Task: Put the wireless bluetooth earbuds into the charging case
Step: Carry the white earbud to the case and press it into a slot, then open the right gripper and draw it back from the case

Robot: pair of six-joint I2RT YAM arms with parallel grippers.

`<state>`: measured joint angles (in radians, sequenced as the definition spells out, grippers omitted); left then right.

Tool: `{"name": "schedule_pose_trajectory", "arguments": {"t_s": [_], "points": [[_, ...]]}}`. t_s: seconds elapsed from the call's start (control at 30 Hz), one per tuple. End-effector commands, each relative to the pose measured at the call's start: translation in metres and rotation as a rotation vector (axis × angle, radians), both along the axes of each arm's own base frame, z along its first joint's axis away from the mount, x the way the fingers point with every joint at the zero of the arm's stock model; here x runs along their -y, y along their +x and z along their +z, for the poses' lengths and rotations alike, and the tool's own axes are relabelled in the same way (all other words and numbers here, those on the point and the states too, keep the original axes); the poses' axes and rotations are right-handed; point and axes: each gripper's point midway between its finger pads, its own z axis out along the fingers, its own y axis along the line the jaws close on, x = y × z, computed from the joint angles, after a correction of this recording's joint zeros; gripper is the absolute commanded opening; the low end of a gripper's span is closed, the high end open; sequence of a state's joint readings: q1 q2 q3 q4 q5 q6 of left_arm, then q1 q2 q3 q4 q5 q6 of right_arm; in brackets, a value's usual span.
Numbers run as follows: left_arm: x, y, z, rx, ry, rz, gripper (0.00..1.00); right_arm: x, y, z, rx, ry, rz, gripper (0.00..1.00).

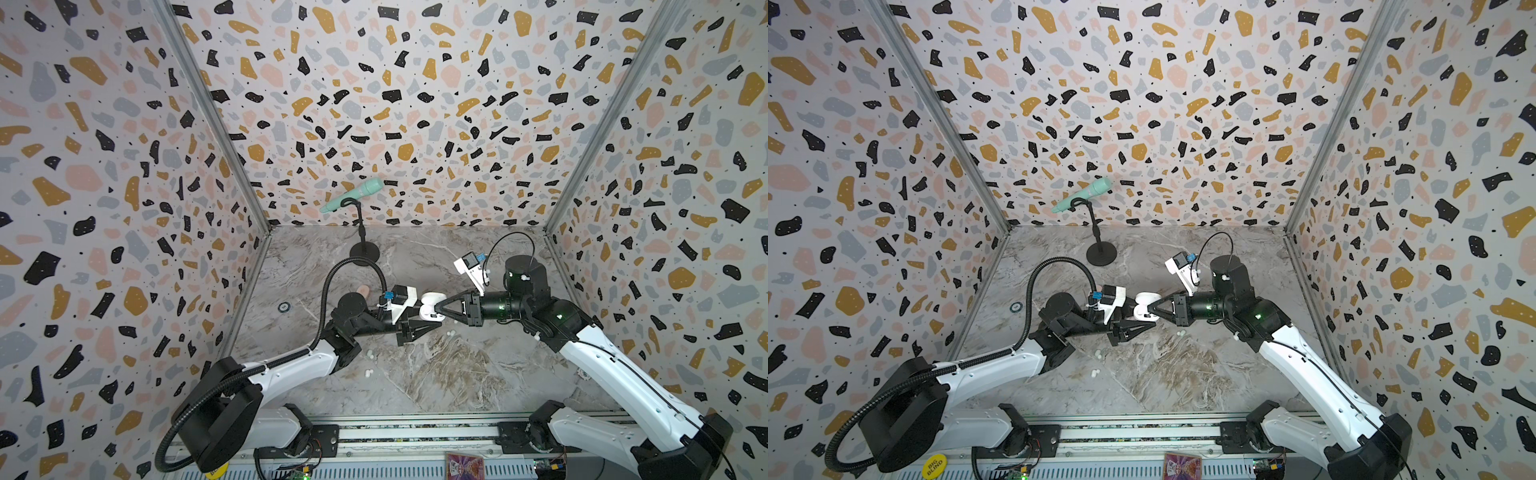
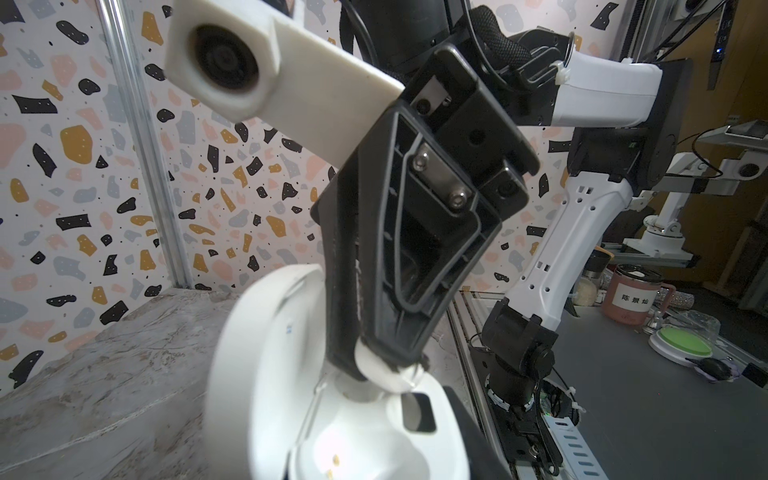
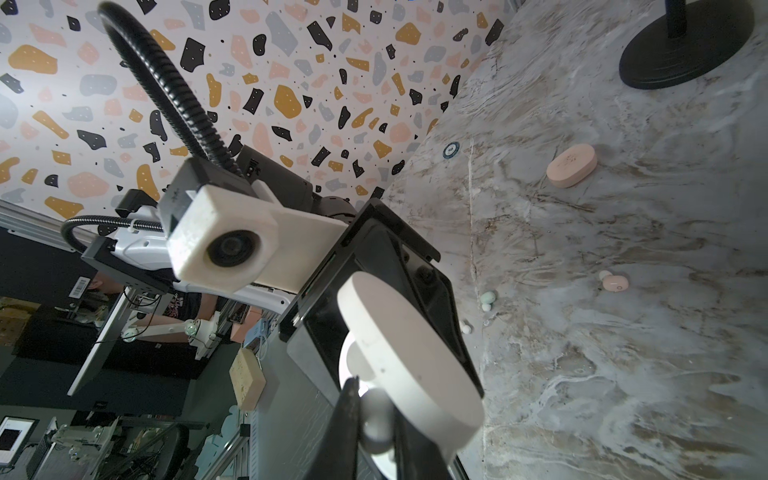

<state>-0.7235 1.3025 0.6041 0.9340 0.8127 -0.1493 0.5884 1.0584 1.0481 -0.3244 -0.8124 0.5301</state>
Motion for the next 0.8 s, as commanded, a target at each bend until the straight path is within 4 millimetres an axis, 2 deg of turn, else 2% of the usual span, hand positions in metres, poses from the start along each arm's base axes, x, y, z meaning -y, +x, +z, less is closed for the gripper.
{"name": "schedule_pose_trajectory", "arguments": {"t_s": [0.0,0.33,0.57,0.77], "points": [[-0.002,-0.010,0.024,0.080,-0.054,-0.027,0.11,0.001,0.001,0.003,0.010,-0.014,-0.015,0.24],[-0.004,-0.010,0.021,0.052,-0.066,-0.014,0.11,0.005,0.006,0.017,0.044,-0.049,-0.062,0.50],[-0.007,-0.012,0.019,0.037,-0.070,-0.005,0.11,0.003,0.006,0.021,0.055,-0.059,-0.066,0.60],[-0.009,-0.007,0.013,0.018,-0.061,0.029,0.11,0.002,0.002,0.032,0.069,-0.055,-0.057,0.64]]}}
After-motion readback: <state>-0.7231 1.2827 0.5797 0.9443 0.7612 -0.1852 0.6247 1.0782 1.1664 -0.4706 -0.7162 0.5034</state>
